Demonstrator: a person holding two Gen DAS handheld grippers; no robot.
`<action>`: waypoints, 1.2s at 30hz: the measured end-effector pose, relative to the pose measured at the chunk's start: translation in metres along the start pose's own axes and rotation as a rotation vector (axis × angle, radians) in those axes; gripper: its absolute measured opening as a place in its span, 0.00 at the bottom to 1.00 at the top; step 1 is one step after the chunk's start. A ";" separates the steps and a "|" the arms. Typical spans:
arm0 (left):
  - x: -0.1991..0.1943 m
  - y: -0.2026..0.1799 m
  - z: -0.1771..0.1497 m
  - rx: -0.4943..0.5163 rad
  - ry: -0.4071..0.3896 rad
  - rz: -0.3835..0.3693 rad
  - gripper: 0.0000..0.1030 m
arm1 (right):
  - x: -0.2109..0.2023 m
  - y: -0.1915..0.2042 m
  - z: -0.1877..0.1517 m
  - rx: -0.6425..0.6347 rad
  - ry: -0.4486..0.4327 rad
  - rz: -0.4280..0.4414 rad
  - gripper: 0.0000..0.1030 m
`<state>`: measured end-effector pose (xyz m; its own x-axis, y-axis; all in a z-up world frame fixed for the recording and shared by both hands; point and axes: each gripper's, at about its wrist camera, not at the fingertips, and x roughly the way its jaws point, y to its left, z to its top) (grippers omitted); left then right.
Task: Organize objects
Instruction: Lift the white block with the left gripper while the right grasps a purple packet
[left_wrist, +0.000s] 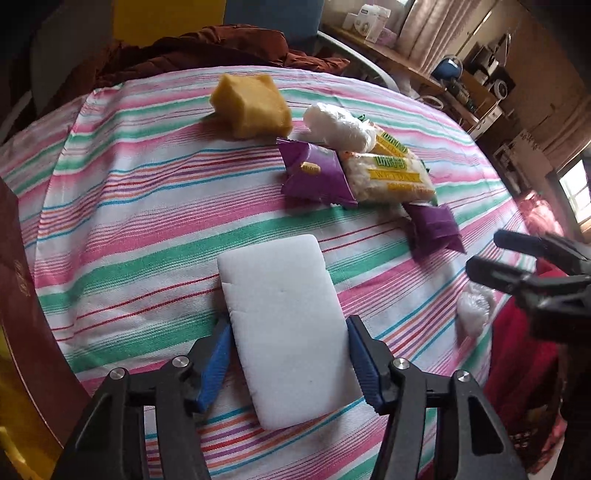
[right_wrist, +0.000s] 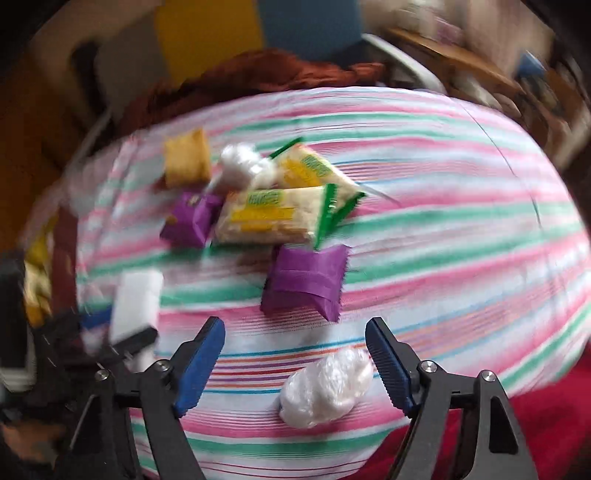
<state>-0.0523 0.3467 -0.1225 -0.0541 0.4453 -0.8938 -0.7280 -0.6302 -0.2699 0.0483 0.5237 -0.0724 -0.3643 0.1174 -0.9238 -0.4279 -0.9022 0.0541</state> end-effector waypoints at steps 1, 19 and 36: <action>0.000 0.000 0.000 -0.007 -0.001 -0.010 0.59 | 0.002 0.006 0.002 -0.077 0.015 -0.043 0.77; -0.001 -0.002 -0.005 0.009 -0.036 -0.021 0.59 | 0.051 0.015 0.021 -0.477 0.176 -0.082 0.25; -0.006 0.002 -0.011 -0.010 -0.033 -0.023 0.59 | 0.042 0.029 0.029 -0.582 0.206 -0.078 0.72</action>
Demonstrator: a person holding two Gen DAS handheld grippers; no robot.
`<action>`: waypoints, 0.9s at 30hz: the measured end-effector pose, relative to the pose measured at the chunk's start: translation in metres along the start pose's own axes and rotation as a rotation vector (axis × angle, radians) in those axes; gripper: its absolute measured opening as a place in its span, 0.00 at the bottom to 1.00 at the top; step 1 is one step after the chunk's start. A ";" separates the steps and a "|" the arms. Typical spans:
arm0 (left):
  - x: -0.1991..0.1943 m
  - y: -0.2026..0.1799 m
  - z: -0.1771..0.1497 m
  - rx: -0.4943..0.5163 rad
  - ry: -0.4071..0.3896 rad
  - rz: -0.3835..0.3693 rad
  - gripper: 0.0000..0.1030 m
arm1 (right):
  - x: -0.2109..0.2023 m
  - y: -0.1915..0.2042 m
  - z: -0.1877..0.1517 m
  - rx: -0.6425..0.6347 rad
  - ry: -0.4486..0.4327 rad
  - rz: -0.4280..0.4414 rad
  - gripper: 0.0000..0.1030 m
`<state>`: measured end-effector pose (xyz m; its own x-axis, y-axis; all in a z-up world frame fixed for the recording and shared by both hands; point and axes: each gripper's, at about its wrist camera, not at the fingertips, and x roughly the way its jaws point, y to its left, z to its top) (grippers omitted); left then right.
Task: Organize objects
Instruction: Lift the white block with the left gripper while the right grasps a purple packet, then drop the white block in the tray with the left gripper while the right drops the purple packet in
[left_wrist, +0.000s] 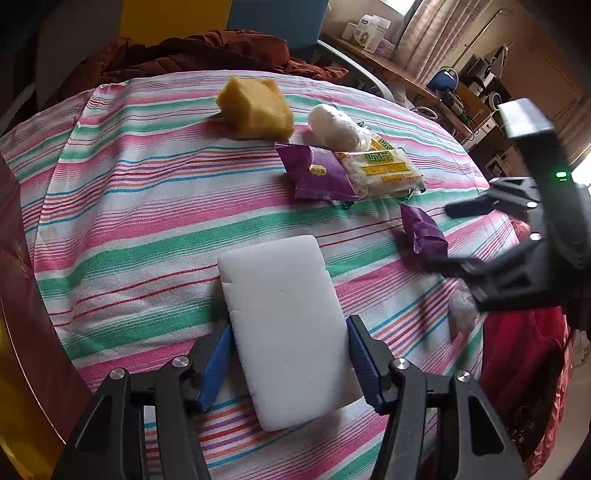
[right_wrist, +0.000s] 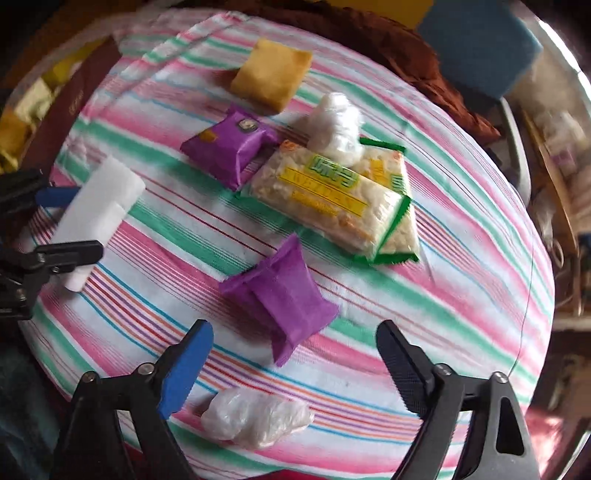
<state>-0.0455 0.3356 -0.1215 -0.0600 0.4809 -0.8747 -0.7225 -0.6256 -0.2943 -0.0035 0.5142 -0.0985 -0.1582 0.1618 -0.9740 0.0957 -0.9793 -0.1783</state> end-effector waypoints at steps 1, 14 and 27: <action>0.000 0.000 0.000 0.002 0.000 0.001 0.59 | 0.006 0.002 0.004 -0.021 0.018 -0.009 0.63; -0.035 0.002 -0.017 -0.026 -0.072 -0.038 0.58 | -0.046 0.001 -0.018 0.172 -0.184 0.060 0.36; -0.162 0.089 -0.066 -0.234 -0.316 0.050 0.58 | -0.096 0.080 0.036 0.193 -0.414 0.242 0.36</action>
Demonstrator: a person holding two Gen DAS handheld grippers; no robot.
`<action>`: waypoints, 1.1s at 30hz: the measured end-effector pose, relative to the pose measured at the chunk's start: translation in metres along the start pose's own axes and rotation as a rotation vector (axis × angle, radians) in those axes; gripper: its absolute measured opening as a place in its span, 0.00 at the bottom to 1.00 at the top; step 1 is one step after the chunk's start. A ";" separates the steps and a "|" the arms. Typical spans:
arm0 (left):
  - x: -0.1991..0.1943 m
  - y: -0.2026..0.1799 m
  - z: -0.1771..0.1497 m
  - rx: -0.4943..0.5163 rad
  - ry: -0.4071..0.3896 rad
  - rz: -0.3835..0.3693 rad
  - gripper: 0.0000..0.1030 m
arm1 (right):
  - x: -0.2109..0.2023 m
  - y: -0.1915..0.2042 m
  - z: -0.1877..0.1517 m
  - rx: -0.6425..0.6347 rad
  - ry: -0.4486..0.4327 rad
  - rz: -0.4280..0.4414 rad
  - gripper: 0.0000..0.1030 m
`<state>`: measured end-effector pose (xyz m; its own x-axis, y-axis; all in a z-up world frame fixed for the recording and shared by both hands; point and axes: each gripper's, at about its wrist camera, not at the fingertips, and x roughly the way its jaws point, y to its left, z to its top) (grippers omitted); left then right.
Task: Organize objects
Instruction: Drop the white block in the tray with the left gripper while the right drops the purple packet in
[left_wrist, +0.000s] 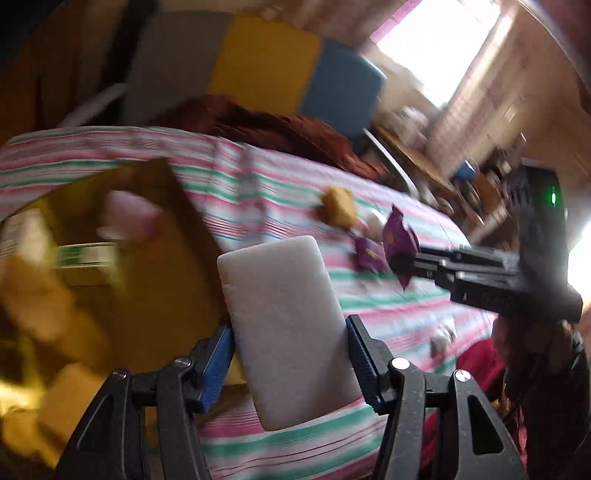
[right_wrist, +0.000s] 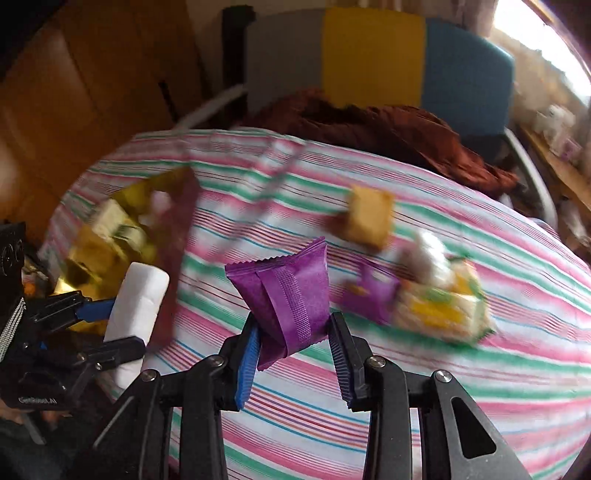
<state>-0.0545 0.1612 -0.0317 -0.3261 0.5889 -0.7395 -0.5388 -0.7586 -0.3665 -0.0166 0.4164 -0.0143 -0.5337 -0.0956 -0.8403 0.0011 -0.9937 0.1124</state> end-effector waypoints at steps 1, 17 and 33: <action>-0.010 0.011 0.000 -0.021 -0.023 0.021 0.58 | 0.004 0.016 0.006 -0.016 -0.006 0.024 0.36; -0.076 0.170 -0.024 -0.348 -0.121 0.288 0.67 | 0.079 0.151 0.068 -0.030 0.007 0.166 0.55; -0.099 0.147 -0.033 -0.265 -0.202 0.463 0.79 | 0.063 0.174 0.022 -0.014 -0.061 0.113 0.80</action>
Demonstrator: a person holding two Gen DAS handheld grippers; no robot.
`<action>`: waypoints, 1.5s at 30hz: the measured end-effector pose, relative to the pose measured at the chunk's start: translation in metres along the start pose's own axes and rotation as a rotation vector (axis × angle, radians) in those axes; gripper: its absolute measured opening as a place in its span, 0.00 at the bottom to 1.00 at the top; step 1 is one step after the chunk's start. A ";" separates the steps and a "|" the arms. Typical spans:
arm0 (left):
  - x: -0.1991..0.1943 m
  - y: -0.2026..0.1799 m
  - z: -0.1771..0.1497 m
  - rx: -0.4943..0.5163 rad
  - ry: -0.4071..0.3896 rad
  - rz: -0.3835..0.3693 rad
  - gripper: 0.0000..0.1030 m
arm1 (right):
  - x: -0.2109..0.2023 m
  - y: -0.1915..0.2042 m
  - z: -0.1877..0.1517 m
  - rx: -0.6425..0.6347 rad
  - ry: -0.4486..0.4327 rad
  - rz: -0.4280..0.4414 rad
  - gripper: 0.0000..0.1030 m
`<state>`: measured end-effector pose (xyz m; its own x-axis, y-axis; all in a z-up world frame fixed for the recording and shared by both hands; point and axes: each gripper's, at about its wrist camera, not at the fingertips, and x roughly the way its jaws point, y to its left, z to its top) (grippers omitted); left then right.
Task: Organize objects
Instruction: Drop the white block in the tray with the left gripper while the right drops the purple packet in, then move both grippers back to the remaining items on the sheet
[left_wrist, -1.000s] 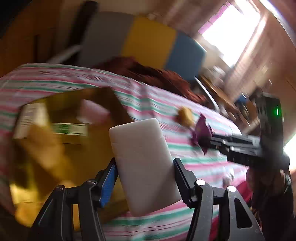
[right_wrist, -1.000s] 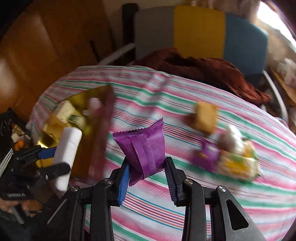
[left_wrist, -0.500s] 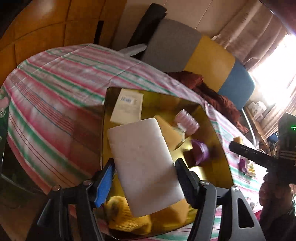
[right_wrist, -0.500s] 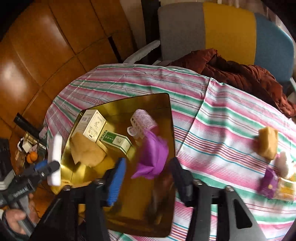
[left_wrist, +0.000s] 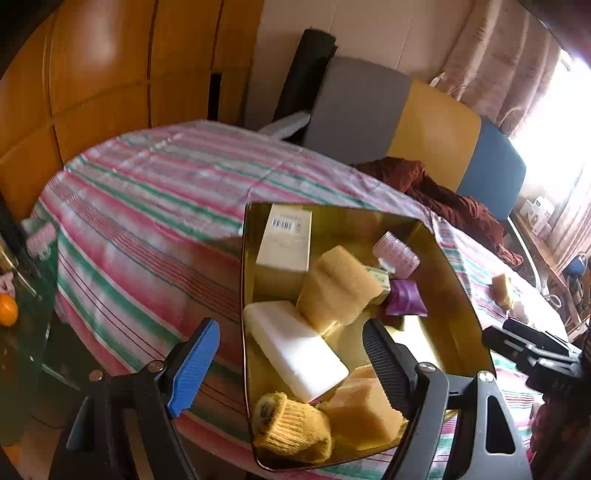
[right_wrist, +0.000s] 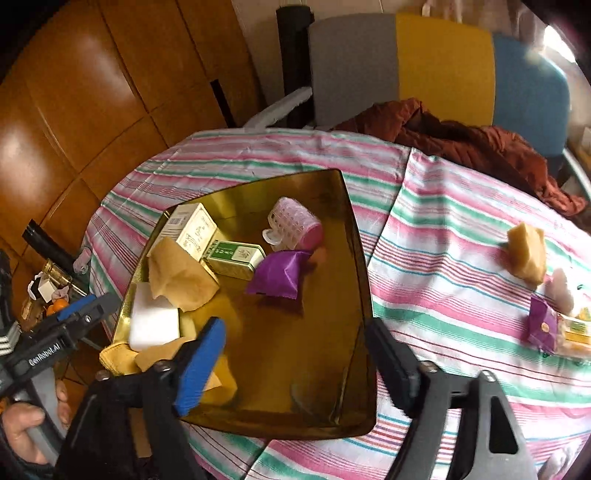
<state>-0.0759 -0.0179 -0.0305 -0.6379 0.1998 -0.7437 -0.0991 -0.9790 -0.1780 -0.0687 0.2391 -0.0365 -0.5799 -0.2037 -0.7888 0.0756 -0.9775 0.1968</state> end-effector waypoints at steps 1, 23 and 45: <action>-0.004 -0.003 0.000 0.013 -0.012 0.001 0.79 | -0.002 0.003 -0.002 -0.007 -0.012 -0.008 0.81; -0.024 -0.064 -0.021 0.217 -0.061 -0.041 0.78 | -0.045 0.003 -0.035 -0.023 -0.191 -0.182 1.00; -0.013 -0.122 -0.033 0.343 0.042 -0.194 0.78 | -0.067 -0.090 -0.075 0.175 -0.143 -0.266 1.00</action>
<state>-0.0305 0.1005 -0.0200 -0.5513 0.3766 -0.7445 -0.4686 -0.8780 -0.0972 0.0243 0.3362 -0.0455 -0.6695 0.0788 -0.7386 -0.2262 -0.9688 0.1017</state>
